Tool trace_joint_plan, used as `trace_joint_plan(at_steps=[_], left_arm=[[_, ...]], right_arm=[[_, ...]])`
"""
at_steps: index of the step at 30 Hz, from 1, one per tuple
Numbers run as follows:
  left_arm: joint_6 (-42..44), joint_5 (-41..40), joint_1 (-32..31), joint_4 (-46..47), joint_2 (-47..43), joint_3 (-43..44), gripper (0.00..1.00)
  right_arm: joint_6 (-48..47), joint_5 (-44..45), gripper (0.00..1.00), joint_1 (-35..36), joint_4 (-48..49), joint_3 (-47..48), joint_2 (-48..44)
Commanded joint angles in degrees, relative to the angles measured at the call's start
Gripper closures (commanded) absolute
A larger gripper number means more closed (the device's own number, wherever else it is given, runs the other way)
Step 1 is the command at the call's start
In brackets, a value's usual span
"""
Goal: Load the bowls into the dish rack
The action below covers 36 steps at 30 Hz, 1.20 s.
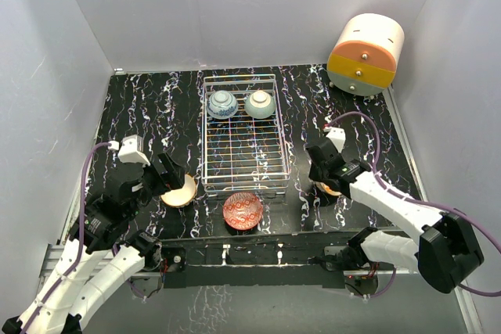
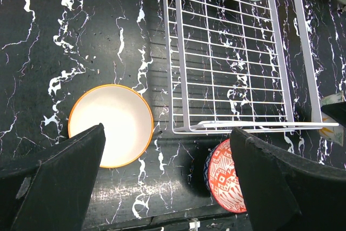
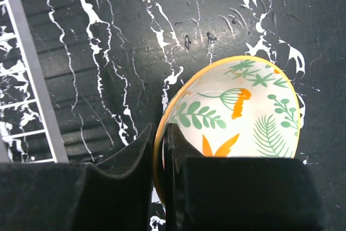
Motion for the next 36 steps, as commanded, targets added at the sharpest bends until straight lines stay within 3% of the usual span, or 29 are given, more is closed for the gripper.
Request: trace_joint_plan(at_steps=[1,9,17,26,36], left_arm=[[-0.14,-0.43,-0.13,-0.36,-0.60,0.37,0.03],[-0.29,-0.22,-0.12,-0.42,-1.00,0.58,0.03],[0.54,-0.89,-0.11,-0.95,-0.63,2.23,0.03],[1.24,-1.70,-0.09,-1.96,-1.30,4.13,0.03],[1.68,-3.13,-0.11,-2.73,-2.20,7.36,0.03]], right_arm=[[-0.09,-0.06,0.92,-0.02,1.61,3.84,-4.29],[-1.50,-1.07,0.92,-0.37,1.42,9.75,-8.75],[-3.29,-17.44,0.92,-0.38,10.61,22.57,-5.86],[6.88,-44.47,0.92,-0.24,38.32,26.09,7.70],[22.93,-52.36,0.92,0.62,61.70,27.17,24.81]])
